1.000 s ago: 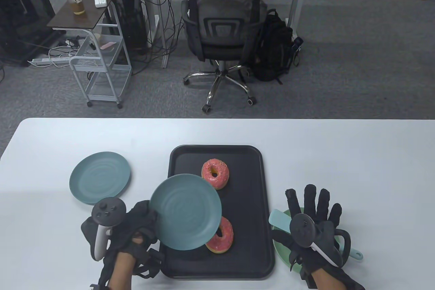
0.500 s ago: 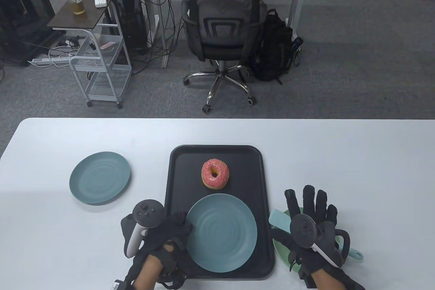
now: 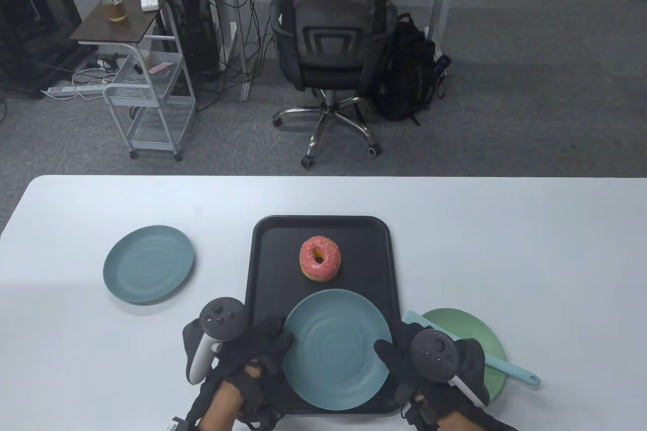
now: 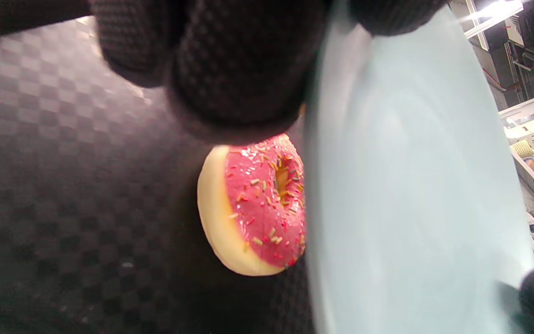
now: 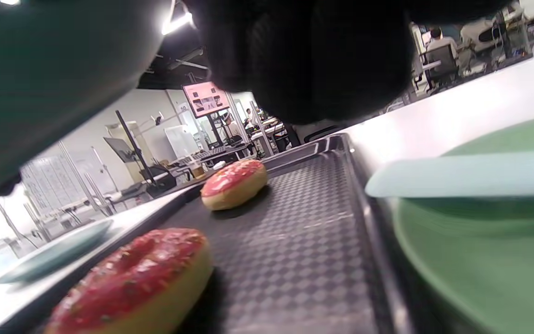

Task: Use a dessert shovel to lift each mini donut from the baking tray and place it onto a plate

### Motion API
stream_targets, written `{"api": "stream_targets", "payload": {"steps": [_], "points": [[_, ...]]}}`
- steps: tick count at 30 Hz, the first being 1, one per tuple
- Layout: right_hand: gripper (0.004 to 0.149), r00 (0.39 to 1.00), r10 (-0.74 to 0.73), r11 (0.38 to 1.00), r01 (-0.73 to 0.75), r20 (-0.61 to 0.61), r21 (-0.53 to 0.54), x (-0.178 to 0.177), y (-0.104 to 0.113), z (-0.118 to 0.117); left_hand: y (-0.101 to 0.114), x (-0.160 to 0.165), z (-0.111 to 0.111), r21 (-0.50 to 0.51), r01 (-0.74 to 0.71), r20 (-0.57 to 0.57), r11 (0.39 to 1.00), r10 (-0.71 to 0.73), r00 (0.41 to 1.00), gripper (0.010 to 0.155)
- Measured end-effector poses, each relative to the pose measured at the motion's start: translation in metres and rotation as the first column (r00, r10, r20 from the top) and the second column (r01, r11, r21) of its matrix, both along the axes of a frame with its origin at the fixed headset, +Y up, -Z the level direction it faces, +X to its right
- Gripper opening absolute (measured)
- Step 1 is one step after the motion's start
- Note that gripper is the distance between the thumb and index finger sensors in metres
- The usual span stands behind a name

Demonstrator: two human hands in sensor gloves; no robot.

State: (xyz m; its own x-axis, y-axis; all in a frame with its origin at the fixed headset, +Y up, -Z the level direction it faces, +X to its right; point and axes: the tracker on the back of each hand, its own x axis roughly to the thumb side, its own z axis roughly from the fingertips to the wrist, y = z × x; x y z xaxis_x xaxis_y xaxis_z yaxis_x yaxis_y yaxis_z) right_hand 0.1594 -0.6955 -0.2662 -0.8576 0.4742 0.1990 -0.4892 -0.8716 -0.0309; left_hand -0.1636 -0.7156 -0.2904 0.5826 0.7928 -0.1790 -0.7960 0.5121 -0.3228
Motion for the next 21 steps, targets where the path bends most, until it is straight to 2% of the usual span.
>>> {"api": "stream_targets", "payload": {"steps": [2, 4, 11, 14, 17, 21], "points": [[0.052, 0.995, -0.097, 0.995, 0.097, 0.006, -0.001, 0.001, -0.001, -0.001, -0.001, 0.001, 0.000, -0.001, -0.001, 0.006, 1.000, 0.001, 1.000, 0.045], [0.045, 0.987, -0.157, 0.987, 0.157, 0.017, -0.029, 0.003, 0.000, -0.002, -0.002, 0.001, 0.000, -0.002, -0.003, 0.012, 1.000, 0.003, 1.000, 0.045], [0.043, 0.965, -0.262, 0.965, 0.262, 0.020, -0.014, 0.012, 0.012, -0.002, -0.003, 0.002, -0.002, -0.010, 0.005, 0.070, 1.000, -0.004, 0.998, 0.047], [0.043, 0.959, -0.271, 0.962, 0.271, 0.084, 0.017, 0.029, 0.023, -0.004, -0.002, -0.005, -0.003, 0.005, 0.023, 0.029, 1.000, -0.024, 0.999, 0.050], [0.043, 0.930, -0.306, 0.952, 0.298, 0.203, 0.066, 0.059, 0.042, -0.010, -0.003, -0.014, -0.005, 0.003, 0.024, 0.000, 1.000, -0.024, 1.000, 0.049], [0.043, 0.887, -0.284, 0.958, 0.274, 0.365, 0.082, 0.101, 0.058, -0.039, -0.008, -0.023, -0.008, -0.020, 0.022, -0.021, 1.000, -0.022, 1.000, 0.048]]}}
